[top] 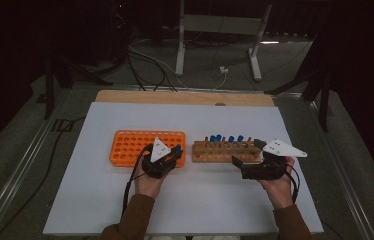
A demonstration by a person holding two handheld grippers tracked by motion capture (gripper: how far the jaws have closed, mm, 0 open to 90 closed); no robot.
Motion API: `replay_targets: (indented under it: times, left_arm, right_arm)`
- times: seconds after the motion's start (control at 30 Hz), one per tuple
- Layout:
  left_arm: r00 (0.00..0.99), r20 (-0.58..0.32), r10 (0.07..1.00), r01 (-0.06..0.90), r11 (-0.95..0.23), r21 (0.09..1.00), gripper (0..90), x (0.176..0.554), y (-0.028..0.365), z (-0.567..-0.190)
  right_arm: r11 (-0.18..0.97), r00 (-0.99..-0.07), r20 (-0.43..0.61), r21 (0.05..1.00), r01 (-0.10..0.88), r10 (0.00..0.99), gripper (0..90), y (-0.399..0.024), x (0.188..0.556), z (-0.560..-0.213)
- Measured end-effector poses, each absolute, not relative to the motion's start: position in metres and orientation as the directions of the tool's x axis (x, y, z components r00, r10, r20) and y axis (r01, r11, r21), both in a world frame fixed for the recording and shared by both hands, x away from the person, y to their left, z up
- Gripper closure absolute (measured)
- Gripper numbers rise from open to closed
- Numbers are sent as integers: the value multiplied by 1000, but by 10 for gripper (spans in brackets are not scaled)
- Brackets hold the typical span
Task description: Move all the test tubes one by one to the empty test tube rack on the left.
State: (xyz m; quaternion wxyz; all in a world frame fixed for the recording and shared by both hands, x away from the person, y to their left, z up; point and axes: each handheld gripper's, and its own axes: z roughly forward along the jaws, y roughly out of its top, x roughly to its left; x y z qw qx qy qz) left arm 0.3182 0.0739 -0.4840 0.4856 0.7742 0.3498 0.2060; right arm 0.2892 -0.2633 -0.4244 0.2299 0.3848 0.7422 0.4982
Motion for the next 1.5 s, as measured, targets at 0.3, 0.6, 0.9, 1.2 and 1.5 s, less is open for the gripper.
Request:
replay_targets:
  times: [0.3,0.6,0.9,1.2,1.5]
  left_arm:
    - [677,-67,733,363,-253,896,700,317,77,-483]
    - [636,-99,765,365,-185,913,456,301,105,-461]
    - [553,-74,830,363,-160,918,152,280,143,-450]
    - [495,-83,865,366,-121,923,8,265,170,-453]
    - [475,-85,876,346,-97,933,7,261,183,-453]
  right_arm:
    - [206,-589,45,913,352,807,1,-264,293,-428]
    - [206,-571,44,908,366,820,7,-265,299,-431]
    - [186,-543,51,909,372,838,70,-272,309,-426]
    - [198,-511,38,895,399,859,215,-273,325,-432]
    - [203,-501,46,879,431,864,545,-269,337,-444]
